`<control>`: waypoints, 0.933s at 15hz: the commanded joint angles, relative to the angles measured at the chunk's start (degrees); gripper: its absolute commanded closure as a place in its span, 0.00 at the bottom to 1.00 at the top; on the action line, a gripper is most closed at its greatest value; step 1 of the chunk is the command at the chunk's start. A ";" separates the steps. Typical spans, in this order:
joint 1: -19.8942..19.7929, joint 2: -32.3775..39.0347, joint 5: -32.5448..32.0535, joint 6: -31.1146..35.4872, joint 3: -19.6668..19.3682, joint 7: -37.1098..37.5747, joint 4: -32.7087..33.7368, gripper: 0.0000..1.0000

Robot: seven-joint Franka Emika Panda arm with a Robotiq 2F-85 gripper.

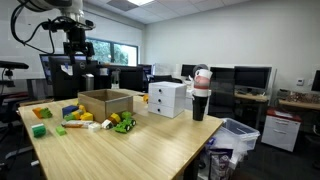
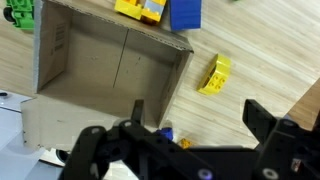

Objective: Take everything out of the box

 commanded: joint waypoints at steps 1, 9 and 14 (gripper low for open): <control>-2.27 -4.00 -0.55 -2.72 -0.83 0.31 -0.62 0.00; -10.11 -9.99 -8.18 -3.06 1.23 14.20 -1.83 0.00; -13.54 -10.89 -12.77 -11.78 3.62 23.98 -0.39 0.00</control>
